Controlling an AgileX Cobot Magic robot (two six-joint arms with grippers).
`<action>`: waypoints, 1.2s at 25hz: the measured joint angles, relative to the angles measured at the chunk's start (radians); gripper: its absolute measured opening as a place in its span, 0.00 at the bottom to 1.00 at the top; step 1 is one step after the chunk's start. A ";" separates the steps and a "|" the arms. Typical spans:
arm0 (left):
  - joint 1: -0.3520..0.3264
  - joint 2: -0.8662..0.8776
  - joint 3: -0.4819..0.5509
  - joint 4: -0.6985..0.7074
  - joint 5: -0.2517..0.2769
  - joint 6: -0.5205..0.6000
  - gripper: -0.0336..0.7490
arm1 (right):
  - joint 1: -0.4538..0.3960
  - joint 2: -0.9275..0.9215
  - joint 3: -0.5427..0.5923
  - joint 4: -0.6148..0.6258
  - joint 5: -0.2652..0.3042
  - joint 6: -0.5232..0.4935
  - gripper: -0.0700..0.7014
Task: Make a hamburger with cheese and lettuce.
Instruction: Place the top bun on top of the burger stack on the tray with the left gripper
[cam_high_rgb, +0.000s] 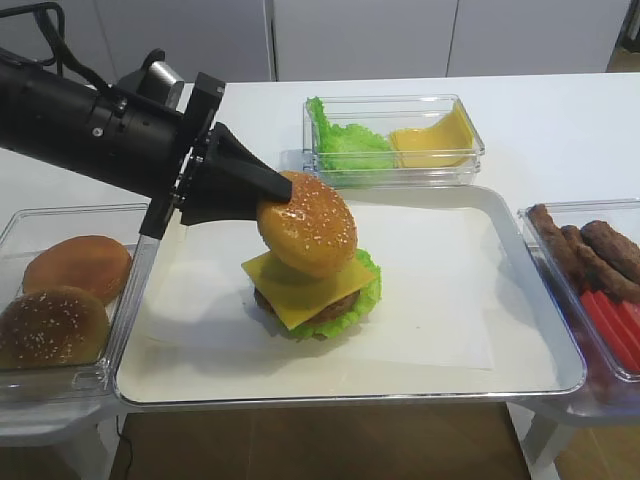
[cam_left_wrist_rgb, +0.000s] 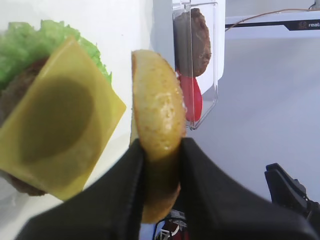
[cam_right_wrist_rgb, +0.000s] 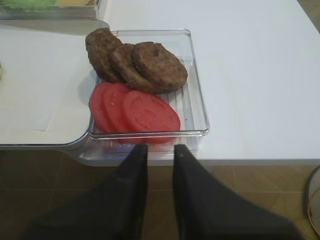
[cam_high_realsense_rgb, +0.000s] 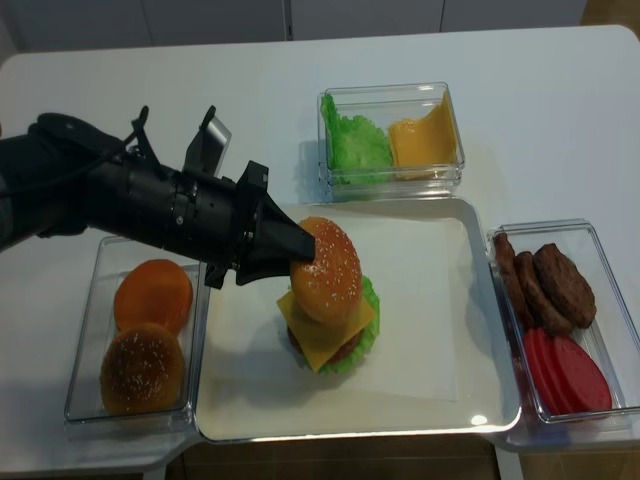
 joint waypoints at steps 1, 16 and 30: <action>0.000 0.000 0.000 0.000 0.000 0.000 0.24 | 0.000 0.000 0.000 0.000 0.000 0.000 0.27; -0.021 0.000 0.000 0.022 -0.020 -0.008 0.23 | 0.000 0.000 0.000 0.000 0.000 0.000 0.27; -0.025 0.035 0.000 0.000 -0.029 -0.008 0.23 | 0.000 0.000 0.000 0.000 0.000 0.003 0.27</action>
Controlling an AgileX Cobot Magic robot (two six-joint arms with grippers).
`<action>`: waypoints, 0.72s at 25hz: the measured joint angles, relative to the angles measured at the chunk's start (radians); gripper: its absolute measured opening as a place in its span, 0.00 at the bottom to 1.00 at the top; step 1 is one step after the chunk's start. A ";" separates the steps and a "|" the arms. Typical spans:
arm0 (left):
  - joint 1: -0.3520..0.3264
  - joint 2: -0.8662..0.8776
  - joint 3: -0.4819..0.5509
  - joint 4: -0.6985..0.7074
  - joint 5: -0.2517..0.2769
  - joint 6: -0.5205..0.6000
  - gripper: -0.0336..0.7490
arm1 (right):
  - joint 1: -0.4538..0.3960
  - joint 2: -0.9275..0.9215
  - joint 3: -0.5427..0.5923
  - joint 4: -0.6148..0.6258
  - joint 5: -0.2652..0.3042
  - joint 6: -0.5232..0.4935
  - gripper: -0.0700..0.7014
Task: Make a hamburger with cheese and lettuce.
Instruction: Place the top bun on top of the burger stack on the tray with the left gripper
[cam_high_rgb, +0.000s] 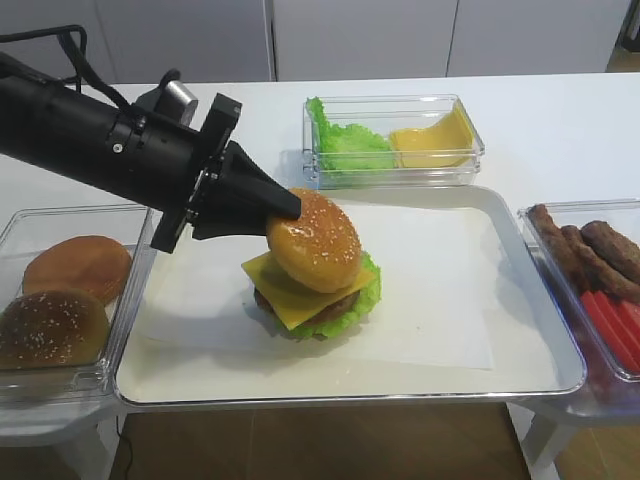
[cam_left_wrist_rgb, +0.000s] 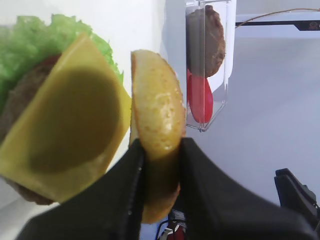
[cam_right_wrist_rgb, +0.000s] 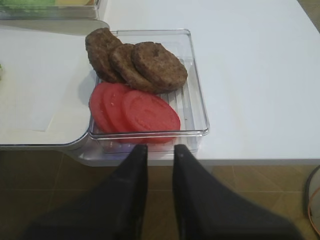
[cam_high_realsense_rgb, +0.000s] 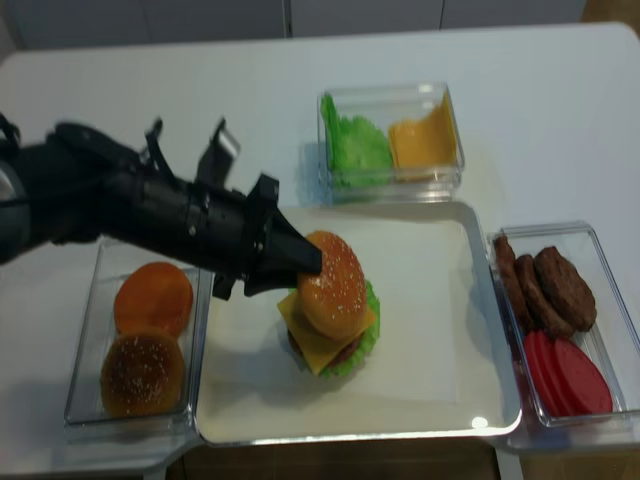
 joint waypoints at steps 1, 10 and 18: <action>0.000 0.005 0.000 0.000 0.000 0.002 0.23 | 0.000 0.000 0.000 0.000 0.000 0.000 0.27; 0.004 0.005 0.000 0.000 -0.004 0.013 0.23 | 0.000 0.000 0.000 0.000 0.000 0.000 0.27; 0.004 0.029 0.002 -0.001 0.004 0.017 0.23 | 0.000 0.000 0.000 0.000 0.000 0.000 0.27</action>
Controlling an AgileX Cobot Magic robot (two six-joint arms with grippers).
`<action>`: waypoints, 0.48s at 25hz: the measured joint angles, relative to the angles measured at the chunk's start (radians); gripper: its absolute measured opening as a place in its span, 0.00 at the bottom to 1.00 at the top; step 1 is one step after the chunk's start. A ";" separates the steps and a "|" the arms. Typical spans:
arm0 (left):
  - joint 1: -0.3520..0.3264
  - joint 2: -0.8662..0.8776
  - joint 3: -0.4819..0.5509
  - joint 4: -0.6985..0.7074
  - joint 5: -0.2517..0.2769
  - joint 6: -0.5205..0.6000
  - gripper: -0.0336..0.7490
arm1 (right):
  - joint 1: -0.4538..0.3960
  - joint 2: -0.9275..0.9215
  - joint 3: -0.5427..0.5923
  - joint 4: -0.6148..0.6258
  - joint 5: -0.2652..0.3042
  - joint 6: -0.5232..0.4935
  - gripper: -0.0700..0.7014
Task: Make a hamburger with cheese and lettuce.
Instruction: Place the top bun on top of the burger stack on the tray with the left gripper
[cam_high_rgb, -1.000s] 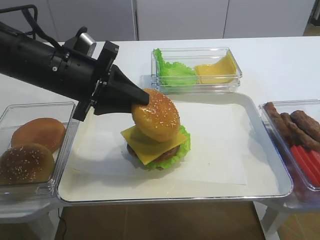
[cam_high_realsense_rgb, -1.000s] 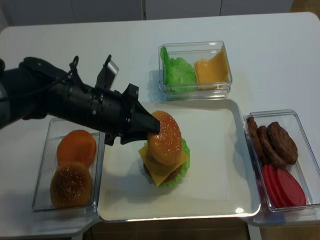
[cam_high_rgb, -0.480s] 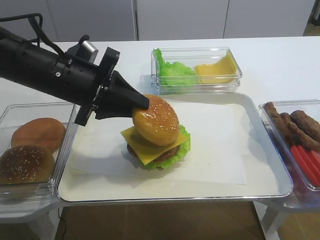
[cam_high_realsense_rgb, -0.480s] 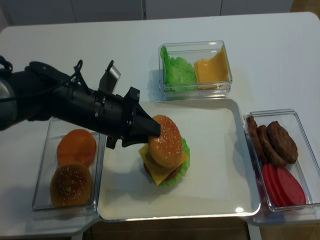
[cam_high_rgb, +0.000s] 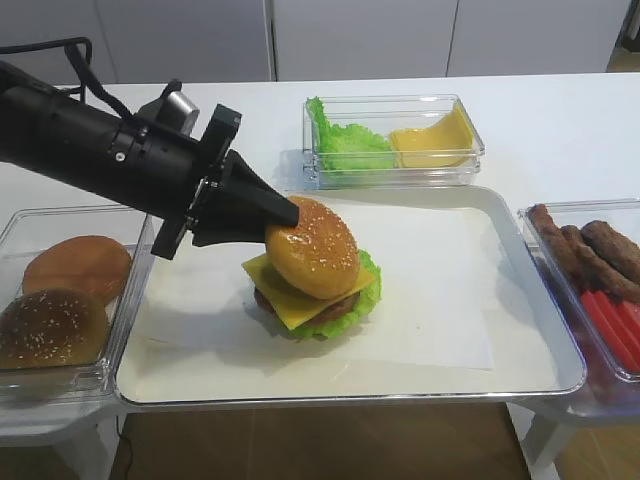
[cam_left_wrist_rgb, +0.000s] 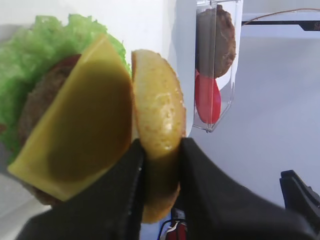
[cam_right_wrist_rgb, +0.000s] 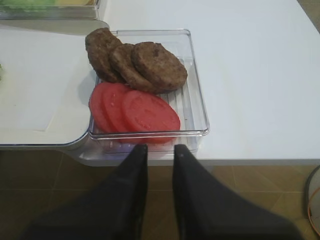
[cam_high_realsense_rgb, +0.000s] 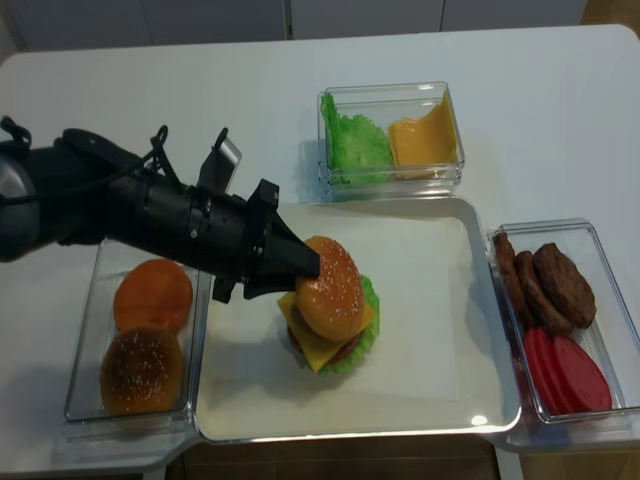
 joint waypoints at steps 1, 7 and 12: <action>0.000 0.002 0.000 -0.002 0.001 0.000 0.23 | 0.000 0.000 0.000 0.000 0.000 0.000 0.27; 0.000 0.004 0.000 -0.002 0.002 0.016 0.23 | 0.000 0.000 0.000 0.000 0.000 -0.002 0.27; 0.000 0.004 0.000 -0.002 0.006 0.020 0.22 | 0.000 0.000 0.000 0.000 0.000 -0.002 0.27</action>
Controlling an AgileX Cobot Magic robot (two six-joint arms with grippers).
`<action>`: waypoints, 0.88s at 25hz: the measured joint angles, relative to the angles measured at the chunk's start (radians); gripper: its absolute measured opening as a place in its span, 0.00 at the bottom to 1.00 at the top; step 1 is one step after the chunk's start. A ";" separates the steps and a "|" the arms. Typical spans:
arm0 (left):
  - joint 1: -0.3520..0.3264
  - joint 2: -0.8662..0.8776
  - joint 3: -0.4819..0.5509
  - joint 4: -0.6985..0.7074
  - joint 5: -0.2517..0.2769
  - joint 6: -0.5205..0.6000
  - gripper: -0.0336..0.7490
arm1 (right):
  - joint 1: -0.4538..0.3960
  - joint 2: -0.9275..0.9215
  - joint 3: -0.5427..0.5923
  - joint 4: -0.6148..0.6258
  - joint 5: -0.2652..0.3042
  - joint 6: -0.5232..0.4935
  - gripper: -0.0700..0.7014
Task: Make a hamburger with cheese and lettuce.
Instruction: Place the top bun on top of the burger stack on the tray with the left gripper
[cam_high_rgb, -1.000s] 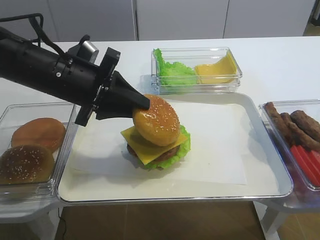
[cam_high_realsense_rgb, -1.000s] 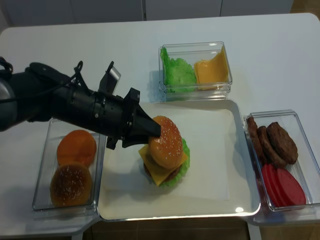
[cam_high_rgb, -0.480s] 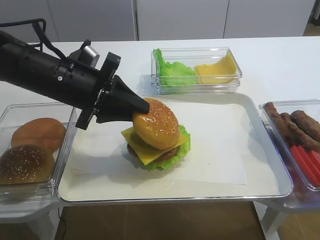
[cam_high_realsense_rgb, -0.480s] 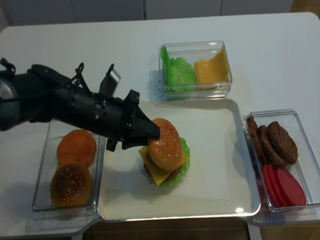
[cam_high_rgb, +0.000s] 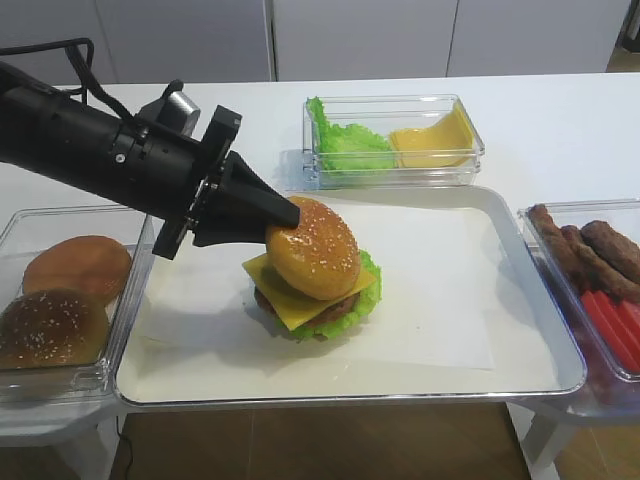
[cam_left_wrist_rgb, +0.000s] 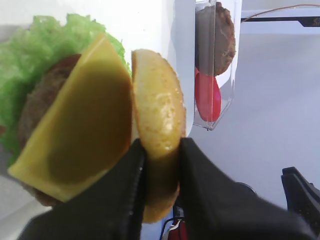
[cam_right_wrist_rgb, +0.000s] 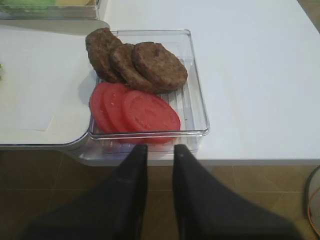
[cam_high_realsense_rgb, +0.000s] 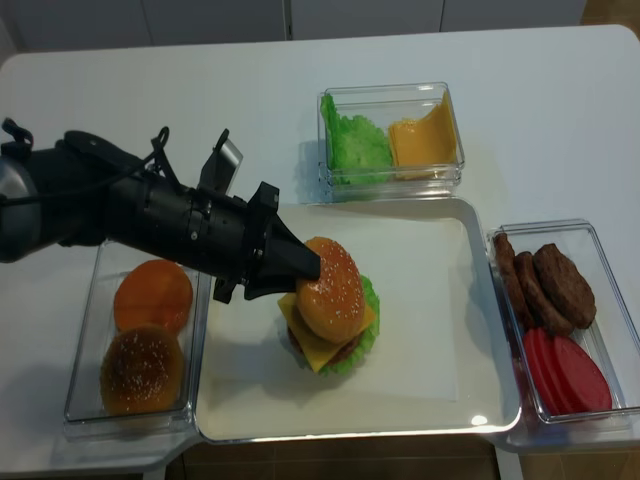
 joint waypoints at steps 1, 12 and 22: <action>0.000 0.000 0.000 0.000 0.000 0.002 0.22 | 0.000 0.000 0.000 0.000 0.000 0.000 0.27; 0.006 0.000 0.000 0.015 0.004 -0.001 0.31 | 0.000 0.000 0.000 0.000 0.000 -0.004 0.27; 0.012 0.000 0.000 0.085 0.010 -0.008 0.44 | 0.000 0.000 0.000 0.000 0.000 -0.002 0.27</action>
